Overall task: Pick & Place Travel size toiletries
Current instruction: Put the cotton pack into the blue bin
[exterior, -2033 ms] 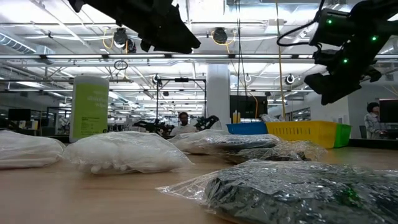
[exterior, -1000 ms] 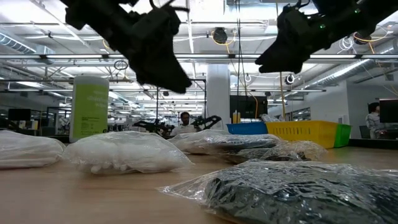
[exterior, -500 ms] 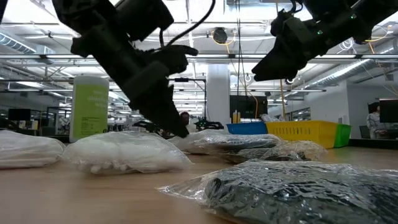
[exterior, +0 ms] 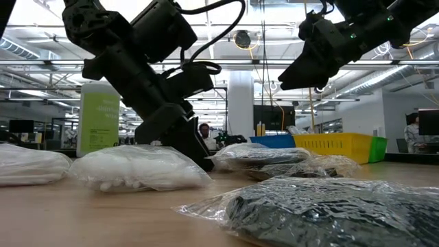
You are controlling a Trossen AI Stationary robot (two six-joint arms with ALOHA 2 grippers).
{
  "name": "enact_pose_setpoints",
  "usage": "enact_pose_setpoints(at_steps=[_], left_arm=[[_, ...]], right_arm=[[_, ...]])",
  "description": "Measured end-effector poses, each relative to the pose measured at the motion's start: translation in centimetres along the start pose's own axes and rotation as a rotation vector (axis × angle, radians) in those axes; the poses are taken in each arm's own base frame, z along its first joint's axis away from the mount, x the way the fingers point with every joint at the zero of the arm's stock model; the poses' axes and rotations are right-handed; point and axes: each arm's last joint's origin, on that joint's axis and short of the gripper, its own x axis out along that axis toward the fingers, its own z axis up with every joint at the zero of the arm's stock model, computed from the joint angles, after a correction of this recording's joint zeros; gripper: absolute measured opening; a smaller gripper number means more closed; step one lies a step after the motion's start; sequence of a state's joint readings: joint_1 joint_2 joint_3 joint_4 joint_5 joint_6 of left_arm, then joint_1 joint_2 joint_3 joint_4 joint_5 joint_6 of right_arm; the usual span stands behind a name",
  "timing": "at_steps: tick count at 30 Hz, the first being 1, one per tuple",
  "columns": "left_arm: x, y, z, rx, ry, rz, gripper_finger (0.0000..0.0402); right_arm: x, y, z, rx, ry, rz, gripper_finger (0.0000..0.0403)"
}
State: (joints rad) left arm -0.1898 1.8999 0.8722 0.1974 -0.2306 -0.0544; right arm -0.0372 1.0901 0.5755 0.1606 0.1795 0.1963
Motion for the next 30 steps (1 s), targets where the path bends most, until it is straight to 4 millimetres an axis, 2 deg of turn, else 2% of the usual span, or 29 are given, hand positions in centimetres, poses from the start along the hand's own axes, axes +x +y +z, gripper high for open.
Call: enact_pose_setpoints(at_steps=[11,15,23,30], left_arm=[[0.04,0.0,-0.04,0.017,0.002,-0.002,0.0177],[0.08,-0.01,-0.12,0.001,0.005,-0.003,0.0136],[0.1,0.01,-0.16,-0.002,0.007,-0.001,0.0012],[0.09,0.01,-0.05,-0.011,0.005,0.002,0.0004]], right_arm=[[0.0,0.0,0.0,0.0,0.0,-0.001,0.0205],[0.0,0.0,0.0,0.0,0.0,-0.001,0.0205],[0.0,0.0,0.0,-0.009,0.0,-0.001,0.0205],[0.0,0.0,0.0,-0.012,0.0,-0.001,0.0205]])
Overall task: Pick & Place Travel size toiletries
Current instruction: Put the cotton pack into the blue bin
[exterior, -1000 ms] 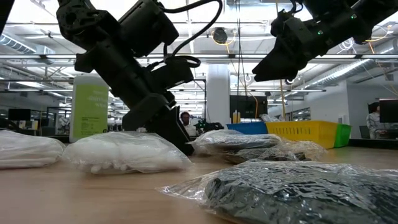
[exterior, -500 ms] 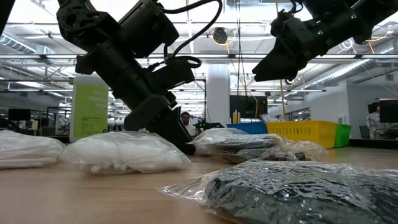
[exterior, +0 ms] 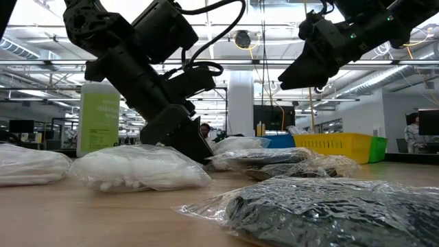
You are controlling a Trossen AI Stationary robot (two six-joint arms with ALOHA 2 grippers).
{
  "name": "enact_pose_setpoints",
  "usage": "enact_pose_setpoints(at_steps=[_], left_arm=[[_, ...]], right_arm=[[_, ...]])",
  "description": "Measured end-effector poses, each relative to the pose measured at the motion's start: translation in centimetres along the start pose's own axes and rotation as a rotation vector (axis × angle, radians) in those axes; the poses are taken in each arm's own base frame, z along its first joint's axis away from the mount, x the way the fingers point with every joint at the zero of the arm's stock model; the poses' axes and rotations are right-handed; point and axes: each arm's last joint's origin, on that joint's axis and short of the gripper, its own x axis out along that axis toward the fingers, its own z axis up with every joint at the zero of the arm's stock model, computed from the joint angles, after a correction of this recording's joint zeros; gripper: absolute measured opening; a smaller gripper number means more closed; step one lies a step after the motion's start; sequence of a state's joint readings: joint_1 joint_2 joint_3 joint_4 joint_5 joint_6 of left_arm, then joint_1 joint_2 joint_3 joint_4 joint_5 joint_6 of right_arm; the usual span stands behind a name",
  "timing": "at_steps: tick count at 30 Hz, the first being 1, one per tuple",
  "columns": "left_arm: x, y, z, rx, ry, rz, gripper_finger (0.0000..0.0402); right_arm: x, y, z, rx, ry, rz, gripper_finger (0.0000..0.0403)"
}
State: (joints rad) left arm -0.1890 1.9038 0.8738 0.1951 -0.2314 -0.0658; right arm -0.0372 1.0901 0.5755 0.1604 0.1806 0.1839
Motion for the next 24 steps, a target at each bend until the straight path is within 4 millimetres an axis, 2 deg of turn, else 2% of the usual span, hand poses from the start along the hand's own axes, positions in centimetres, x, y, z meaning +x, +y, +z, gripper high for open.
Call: enact_pose_setpoints(at_steps=[8,24], left_arm=[[-1.0,0.1,1.2,0.017,-0.032,-0.006,0.0002],[-6.2,0.8,4.3,0.054,-0.171,0.067,0.0001]], right_arm=[[0.0,0.0,0.0,-0.005,0.0,0.0,0.0205],[0.0,0.0,0.0,-0.007,0.006,-0.001,0.0205]])
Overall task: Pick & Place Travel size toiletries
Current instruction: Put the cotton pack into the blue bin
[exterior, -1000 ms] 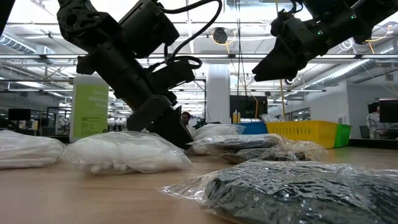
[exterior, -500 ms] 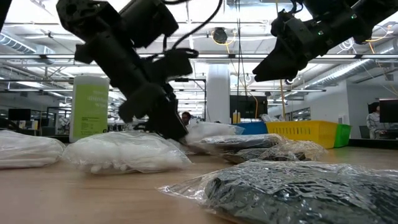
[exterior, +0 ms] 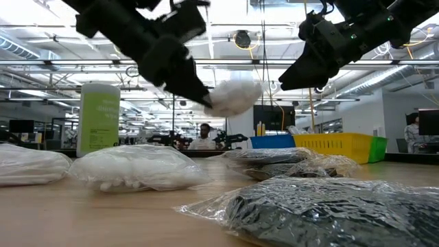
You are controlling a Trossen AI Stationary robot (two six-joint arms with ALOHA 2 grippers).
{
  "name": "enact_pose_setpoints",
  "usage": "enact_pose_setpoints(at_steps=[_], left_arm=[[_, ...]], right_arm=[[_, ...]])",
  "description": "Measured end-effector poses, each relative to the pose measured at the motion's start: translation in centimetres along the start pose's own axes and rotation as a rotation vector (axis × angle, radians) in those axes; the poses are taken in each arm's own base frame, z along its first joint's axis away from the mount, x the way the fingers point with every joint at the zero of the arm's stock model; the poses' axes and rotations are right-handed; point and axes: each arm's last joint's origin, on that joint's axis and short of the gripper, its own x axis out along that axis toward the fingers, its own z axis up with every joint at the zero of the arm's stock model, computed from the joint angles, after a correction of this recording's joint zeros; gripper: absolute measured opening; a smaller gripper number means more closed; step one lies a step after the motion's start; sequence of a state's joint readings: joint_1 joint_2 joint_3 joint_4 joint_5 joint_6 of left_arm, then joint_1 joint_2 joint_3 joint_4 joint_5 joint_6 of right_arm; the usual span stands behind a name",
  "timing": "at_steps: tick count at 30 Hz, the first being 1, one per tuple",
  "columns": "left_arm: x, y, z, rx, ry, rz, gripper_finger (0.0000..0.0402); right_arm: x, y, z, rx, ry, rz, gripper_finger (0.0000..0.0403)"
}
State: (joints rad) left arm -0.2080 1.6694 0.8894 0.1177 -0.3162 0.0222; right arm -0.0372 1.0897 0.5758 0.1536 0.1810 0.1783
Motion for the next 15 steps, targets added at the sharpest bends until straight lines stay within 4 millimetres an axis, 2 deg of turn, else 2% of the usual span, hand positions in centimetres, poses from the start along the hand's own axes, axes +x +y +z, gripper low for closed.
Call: enact_pose_setpoints(at_steps=[8,15], left_arm=[[-1.8,-0.2,1.4,0.031,-0.083,0.013,0.0],[-2.4,-0.2,1.8,0.055,-0.104,0.041,0.0]], right_arm=[[0.0,0.0,0.0,0.0,0.001,0.0,0.0205],[0.0,0.0,0.0,0.0,0.0,0.0,0.0205]])
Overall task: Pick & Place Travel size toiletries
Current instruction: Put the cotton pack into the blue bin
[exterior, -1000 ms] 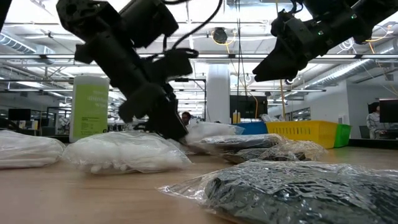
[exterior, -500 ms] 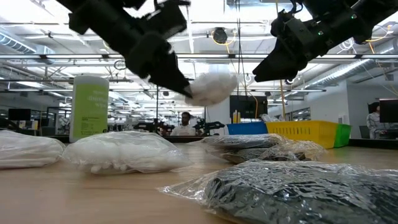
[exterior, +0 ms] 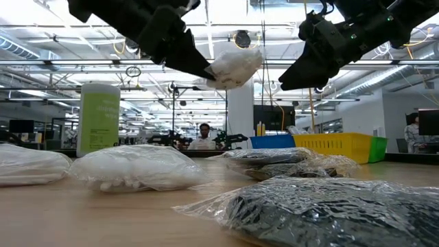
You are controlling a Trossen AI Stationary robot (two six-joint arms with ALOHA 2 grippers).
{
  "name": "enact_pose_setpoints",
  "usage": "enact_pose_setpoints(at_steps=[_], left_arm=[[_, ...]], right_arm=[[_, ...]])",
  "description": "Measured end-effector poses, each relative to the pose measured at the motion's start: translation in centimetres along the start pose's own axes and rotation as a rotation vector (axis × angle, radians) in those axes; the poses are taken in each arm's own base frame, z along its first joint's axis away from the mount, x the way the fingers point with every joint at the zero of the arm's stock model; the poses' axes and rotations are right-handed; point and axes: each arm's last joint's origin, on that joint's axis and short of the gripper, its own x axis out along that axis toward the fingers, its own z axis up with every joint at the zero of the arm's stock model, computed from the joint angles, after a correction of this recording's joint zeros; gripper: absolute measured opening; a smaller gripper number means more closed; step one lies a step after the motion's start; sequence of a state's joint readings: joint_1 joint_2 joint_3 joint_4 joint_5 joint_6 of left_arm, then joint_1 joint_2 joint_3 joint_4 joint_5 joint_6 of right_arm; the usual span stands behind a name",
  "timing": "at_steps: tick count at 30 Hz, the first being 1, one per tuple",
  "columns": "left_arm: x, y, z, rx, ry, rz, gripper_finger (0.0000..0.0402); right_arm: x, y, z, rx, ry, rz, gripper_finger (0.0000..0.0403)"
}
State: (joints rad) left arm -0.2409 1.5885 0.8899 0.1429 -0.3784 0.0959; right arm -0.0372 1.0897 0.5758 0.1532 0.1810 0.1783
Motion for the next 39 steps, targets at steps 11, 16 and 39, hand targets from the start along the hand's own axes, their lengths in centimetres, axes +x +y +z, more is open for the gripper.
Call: enact_pose_setpoints(at_steps=[11,16,39], left_arm=[[-0.1,0.1,1.1,0.037,-0.024,0.023,0.0],[-0.3,0.2,2.3,0.094,-0.052,0.027,0.0],[-0.2,0.6,2.3,0.123,-0.013,0.069,0.0]], right_arm=[[0.0,0.0,0.0,0.0,0.0,0.0,0.0205],[0.0,0.0,0.0,0.012,0.0,0.0,0.0205],[0.0,0.0,0.0,0.049,0.0,0.0,0.0205]])
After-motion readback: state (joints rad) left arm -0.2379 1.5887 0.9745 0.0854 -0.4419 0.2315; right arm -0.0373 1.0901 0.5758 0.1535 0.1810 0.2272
